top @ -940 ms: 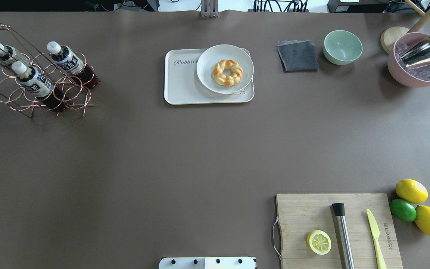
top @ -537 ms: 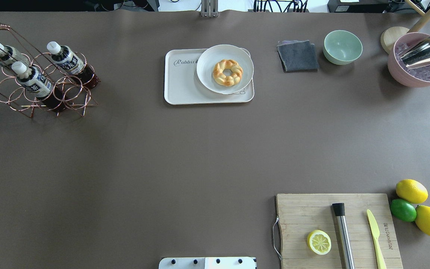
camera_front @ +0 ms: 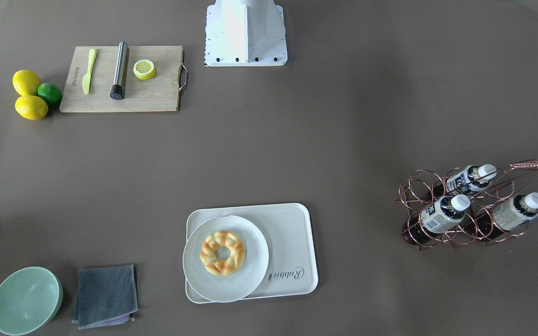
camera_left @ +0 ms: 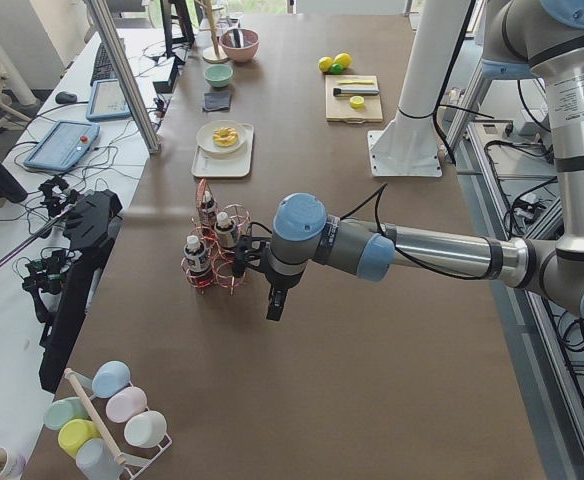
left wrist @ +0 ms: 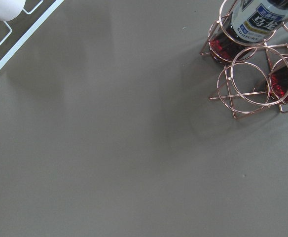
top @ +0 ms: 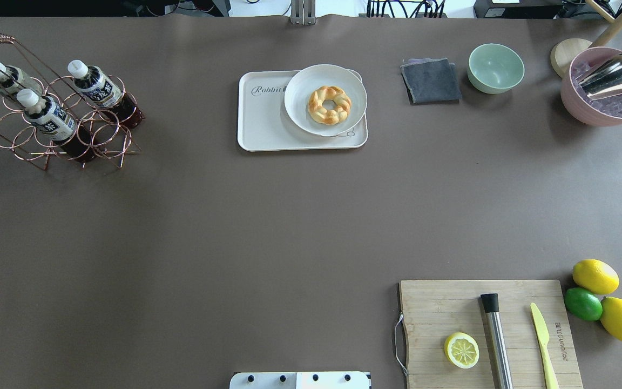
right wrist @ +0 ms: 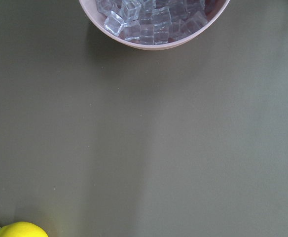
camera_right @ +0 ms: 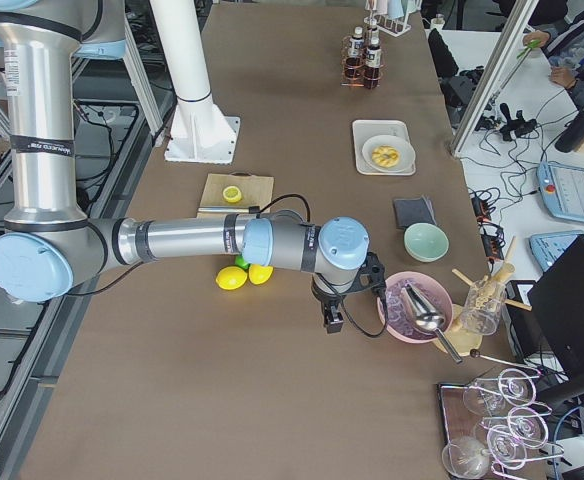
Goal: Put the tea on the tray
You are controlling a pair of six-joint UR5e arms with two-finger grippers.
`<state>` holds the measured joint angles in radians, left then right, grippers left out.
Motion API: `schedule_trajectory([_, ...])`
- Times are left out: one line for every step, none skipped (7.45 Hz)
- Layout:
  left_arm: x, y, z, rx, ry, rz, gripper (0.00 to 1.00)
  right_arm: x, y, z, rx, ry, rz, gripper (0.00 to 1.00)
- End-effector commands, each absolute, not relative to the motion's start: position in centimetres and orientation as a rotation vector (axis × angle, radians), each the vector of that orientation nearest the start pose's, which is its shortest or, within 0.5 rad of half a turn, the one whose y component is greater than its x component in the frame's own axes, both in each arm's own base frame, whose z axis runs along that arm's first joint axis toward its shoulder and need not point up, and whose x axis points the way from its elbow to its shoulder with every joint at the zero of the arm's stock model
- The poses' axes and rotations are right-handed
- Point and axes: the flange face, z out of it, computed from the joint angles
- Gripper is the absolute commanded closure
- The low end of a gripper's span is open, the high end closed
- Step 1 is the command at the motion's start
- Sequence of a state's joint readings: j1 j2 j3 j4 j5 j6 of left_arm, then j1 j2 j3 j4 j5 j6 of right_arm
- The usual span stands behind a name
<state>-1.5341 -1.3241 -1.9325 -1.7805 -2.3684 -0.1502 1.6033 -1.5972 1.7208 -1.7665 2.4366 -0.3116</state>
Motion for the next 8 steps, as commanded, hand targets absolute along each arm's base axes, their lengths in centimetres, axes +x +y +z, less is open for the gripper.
schedule_trajectory([-4.7,-40.3,54.4,0.266,0.823,0.037,0.02,7.2,-47.0,60.1,0.099,-0.863,-0.239,0.00])
schedule_trajectory([-4.7,-40.0,53.4,0.282,0.823,0.037,0.02,7.2,-47.1,60.2,0.098,-0.858,-0.242,0.00])
schedule_trajectory([-3.7,-41.3,51.2,0.263,0.847,-0.046,0.02,6.5,-47.6,59.4,0.107,-0.856,-0.263,0.00])
schedule_trajectory([0.9,-42.6,47.8,0.218,0.881,-0.078,0.02,6.1,-47.8,59.4,0.102,-0.856,-0.270,0.00])
schedule_trajectory([3.3,-44.2,45.8,0.247,0.873,-0.098,0.03,5.9,-47.8,59.3,0.104,-0.859,-0.274,0.00])
schedule_trajectory([5.7,-46.0,43.5,0.291,0.887,-0.144,0.03,5.9,-47.8,59.0,0.110,-0.858,-0.277,0.00])
schedule_trajectory([8.4,-47.2,41.7,0.349,0.888,-0.182,0.03,5.9,-47.7,59.0,0.109,-0.862,-0.276,0.00])
schedule_trajectory([10.8,-47.8,41.1,0.382,0.851,-0.173,0.04,5.9,-47.6,59.3,0.102,-0.866,-0.271,0.00])
